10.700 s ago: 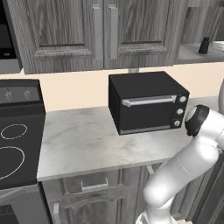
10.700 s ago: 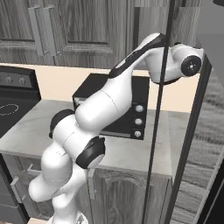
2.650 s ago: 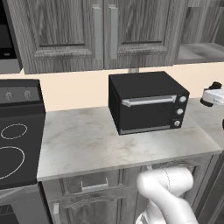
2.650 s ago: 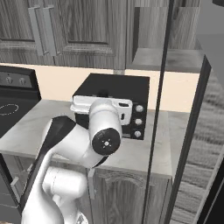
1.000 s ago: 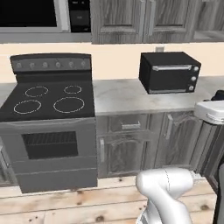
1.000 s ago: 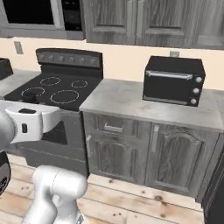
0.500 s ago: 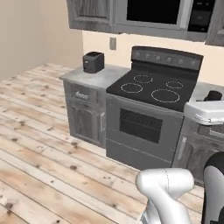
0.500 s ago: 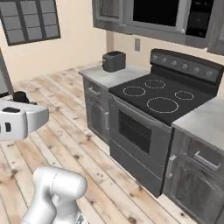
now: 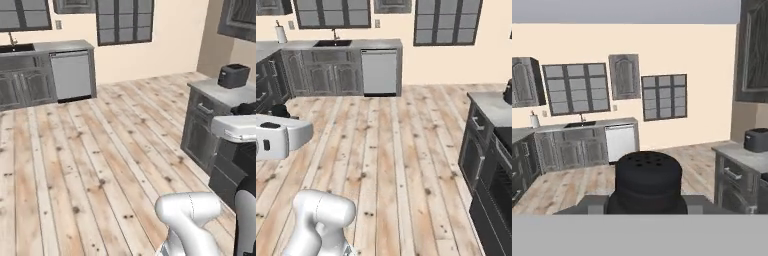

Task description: Retrieve the shaker from the cabinet and place it next the steak on a plate on the dining table.

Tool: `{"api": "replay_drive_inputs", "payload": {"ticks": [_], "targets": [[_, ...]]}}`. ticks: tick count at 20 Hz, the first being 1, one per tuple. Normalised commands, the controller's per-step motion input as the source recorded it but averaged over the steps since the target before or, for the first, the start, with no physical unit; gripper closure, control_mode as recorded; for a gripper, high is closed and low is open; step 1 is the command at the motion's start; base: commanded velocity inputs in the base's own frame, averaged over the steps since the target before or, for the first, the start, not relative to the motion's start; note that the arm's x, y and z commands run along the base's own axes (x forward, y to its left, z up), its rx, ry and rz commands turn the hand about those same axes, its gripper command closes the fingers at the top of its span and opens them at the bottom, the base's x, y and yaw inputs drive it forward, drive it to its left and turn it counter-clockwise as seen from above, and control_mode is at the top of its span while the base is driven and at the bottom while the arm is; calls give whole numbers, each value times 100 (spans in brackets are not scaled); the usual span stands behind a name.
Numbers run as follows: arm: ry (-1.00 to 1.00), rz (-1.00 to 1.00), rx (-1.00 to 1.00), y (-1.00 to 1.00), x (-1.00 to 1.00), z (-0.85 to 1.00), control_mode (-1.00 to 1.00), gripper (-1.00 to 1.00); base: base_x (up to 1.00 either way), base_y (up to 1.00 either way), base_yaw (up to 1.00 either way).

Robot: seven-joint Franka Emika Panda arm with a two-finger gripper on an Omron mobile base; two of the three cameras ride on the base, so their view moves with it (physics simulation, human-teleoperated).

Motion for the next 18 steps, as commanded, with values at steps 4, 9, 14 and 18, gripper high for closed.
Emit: {"api": "replay_drive_inputs", "payload": {"ticks": [4,9,14,18], "targets": [[0,0,0,0,0,0,100,100,0,0,100],[0,0,0,0,0,0,100,100,0,0,100],[0,0,0,0,0,0,100,100,47,35,74],[0,0,0,0,0,0,100,100,89,100,2]]}}
